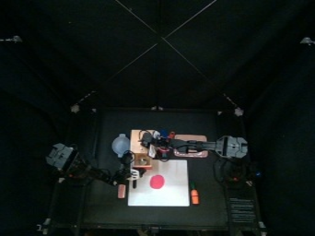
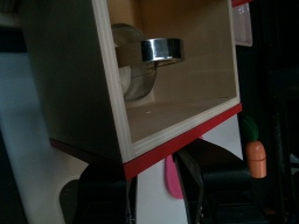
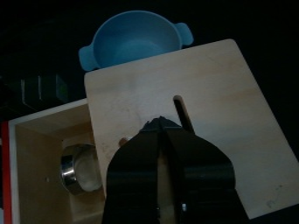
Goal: Get the cutter from the drawer then cut the dough then place the extra dough in the bowl
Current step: Place the cutter on the board
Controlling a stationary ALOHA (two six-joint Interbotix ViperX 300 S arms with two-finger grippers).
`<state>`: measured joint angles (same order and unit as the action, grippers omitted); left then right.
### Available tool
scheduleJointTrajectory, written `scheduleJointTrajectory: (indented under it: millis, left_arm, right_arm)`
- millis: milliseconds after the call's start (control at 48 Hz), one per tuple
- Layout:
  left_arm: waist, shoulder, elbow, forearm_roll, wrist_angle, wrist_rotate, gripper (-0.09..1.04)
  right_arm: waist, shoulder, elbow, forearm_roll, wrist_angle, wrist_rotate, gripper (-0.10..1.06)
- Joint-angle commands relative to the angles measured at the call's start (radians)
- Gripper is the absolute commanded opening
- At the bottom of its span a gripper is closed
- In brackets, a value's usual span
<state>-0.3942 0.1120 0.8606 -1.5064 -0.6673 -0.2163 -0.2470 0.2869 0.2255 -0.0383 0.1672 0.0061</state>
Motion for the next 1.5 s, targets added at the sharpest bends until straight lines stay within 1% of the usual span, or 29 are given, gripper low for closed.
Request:
scheduleJointTrajectory:
  millis: [21, 271, 396, 500, 667, 771, 812, 958, 1229, 1396, 1500]
  left_arm:
    - [-0.002, -0.006, 0.008, -0.002, 0.000, 0.002, 0.49]
    - [-0.002, -0.005, 0.008, -0.003, 0.002, 0.003, 0.49]
    - [-0.002, 0.000, 0.008, 0.008, 0.000, 0.008, 0.51]
    - [0.000, 0.000, 0.006, 0.026, -0.002, 0.006, 0.59]
    - [-0.002, -0.008, 0.012, 0.028, 0.002, 0.006, 0.75]
    - [-0.008, -0.026, 0.028, 0.026, 0.008, 0.005, 0.82]
    - [-0.011, -0.040, 0.035, 0.026, 0.011, 0.006, 0.82]
    - [-0.035, -0.132, 0.078, 0.037, 0.021, 0.009, 0.83]
    - [-0.106, -0.365, 0.166, 0.115, 0.021, 0.011, 0.83]
    - [-0.114, -0.495, 0.252, 0.227, -0.035, 0.012, 0.82]
    - [-0.107, -0.572, 0.336, 0.371, -0.120, 0.018, 0.82]
  right_arm:
    - [-0.002, -0.008, -0.006, 0.002, 0.006, 0.000, 0.08]
    - [-0.002, -0.008, -0.008, 0.003, 0.006, 0.000, 0.08]
    - [0.000, -0.008, -0.008, 0.003, 0.006, 0.000, 0.08]
    - [0.000, -0.006, -0.008, 0.003, 0.006, 0.000, 0.08]
    - [-0.002, -0.006, -0.008, 0.003, 0.008, 0.000, 0.08]
    - [0.000, -0.008, -0.008, 0.003, 0.006, 0.000, 0.08]
    - [0.000, -0.006, -0.006, 0.003, 0.006, 0.000, 0.08]
    - [0.000, -0.006, -0.006, 0.003, 0.008, 0.000, 0.08]
    - [0.002, -0.003, -0.006, 0.003, 0.031, 0.003, 0.08]
    - [0.006, -0.003, -0.009, 0.002, 0.040, 0.003, 0.08]
    - [0.020, -0.015, -0.031, 0.003, 0.087, 0.003, 0.09]
